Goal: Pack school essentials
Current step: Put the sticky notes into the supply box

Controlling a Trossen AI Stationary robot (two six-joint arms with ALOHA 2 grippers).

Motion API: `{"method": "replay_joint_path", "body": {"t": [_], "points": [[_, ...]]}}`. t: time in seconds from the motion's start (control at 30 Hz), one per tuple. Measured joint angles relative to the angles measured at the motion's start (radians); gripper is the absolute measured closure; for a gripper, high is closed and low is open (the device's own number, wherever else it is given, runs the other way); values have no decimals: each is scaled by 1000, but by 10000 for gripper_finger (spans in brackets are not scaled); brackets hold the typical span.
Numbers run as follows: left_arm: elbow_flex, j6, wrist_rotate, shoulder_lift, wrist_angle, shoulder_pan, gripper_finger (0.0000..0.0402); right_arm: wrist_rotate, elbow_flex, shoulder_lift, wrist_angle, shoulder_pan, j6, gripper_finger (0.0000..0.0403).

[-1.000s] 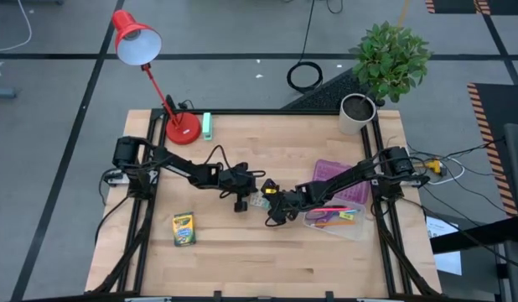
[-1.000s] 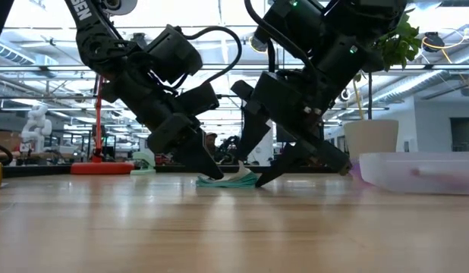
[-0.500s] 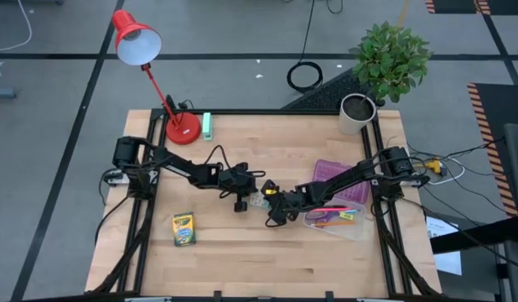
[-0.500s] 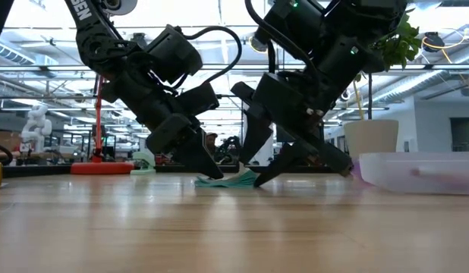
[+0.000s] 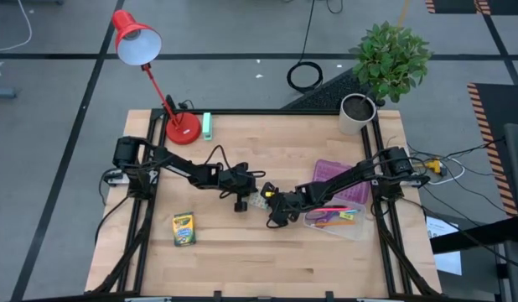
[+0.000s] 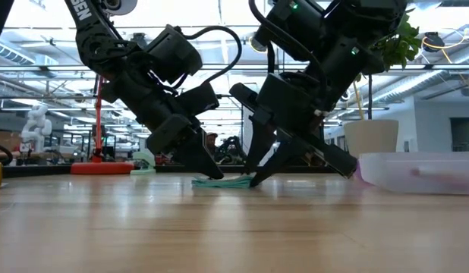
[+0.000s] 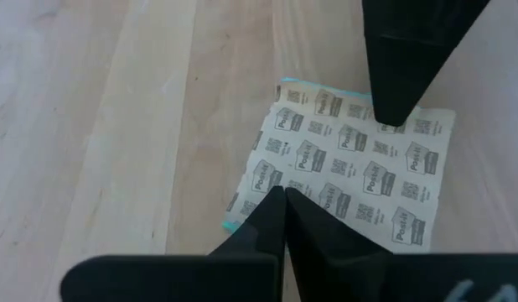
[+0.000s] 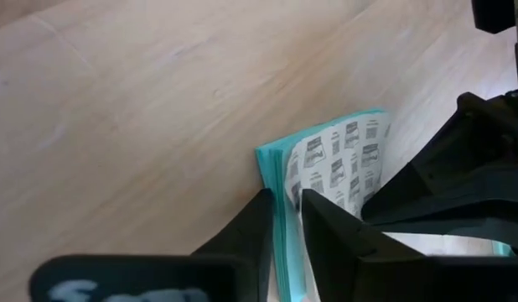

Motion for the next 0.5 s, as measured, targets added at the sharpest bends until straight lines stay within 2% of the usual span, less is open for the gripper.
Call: {"method": "replay_joint_path", "body": {"t": [0.23,0.37,0.5], "points": [[0,2,-3,0,1,1,398,1,0,0,0,7,2,377],[0,1,-8,0,5,1,386,1,0,-1,-5,8,4,398],[0,-9,-11,1,11,1,382,2,0,-1,-6,12,4,401]]}}
